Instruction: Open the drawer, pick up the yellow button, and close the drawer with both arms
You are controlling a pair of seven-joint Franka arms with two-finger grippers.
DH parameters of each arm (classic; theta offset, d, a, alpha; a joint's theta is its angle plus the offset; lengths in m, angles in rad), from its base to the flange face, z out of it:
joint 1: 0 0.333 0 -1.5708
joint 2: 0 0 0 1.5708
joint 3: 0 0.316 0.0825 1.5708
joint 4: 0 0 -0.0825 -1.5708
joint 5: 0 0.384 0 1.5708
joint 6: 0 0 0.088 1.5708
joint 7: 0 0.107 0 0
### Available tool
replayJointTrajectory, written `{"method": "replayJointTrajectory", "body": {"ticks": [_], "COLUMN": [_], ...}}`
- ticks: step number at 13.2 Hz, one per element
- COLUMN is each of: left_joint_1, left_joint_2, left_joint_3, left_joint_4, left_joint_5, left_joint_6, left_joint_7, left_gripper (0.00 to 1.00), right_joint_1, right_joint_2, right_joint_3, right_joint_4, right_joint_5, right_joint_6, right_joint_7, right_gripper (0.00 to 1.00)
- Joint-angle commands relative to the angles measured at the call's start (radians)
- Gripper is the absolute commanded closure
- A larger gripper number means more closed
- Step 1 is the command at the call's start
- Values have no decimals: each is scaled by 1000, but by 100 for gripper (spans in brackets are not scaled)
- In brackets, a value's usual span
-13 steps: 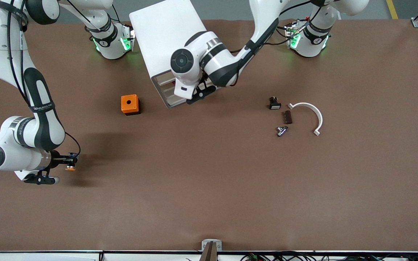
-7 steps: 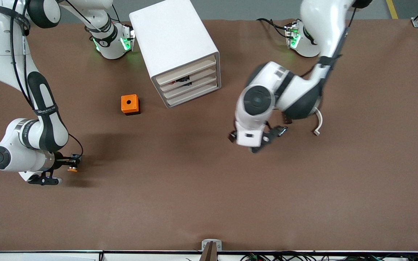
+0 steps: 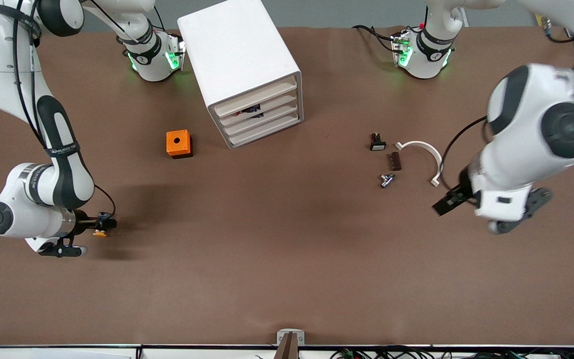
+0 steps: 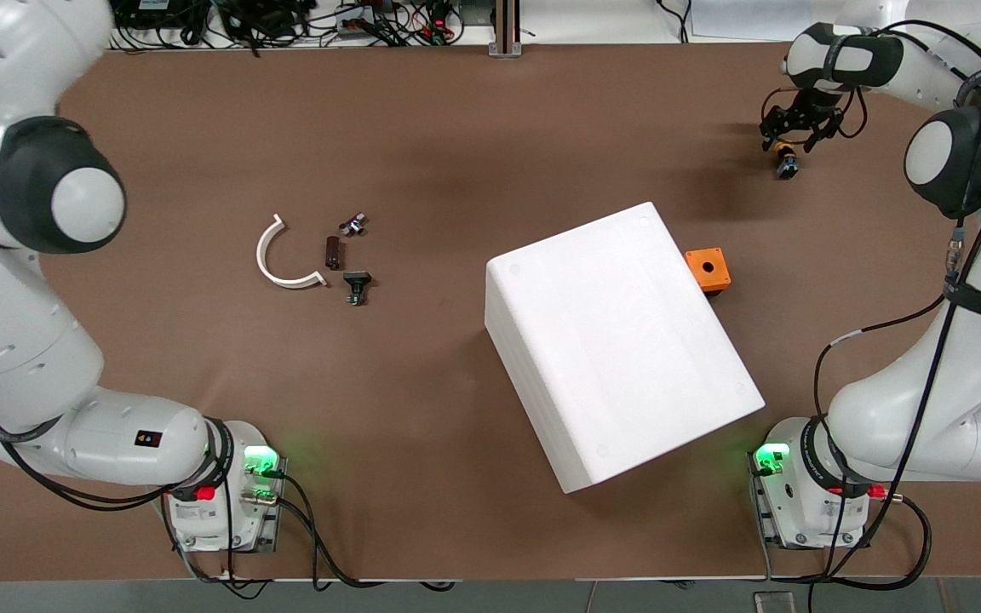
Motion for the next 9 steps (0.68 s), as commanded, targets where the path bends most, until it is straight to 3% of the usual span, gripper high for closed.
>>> {"method": "replayJointTrajectory", "body": {"ticks": [1, 3, 7, 9], "left_joint_1": [71, 166, 203, 134], "left_joint_2": [-102, -149, -227, -297], "left_joint_3": [-10, -24, -9, 85], "left_joint_4": [-28, -29, -60, -133], "left_joint_5": [21, 20, 7, 6], "left_joint_6": [-74, -109, -137, -137], "left_joint_7": [190, 341, 598, 697], "left_gripper": [0, 0, 0, 0], "right_joint_1": [19, 38, 45, 45], "right_joint_2": [-96, -152, -280, -358], "right_joint_3": [13, 11, 13, 13], "right_joint_4": [-13, -13, -11, -13], "right_joint_5": [11, 8, -38, -35], "right_joint_6": [-24, -31, -108, -193], "right_joint_7": [3, 19, 9, 13], "right_gripper": [0, 0, 0, 0]}}
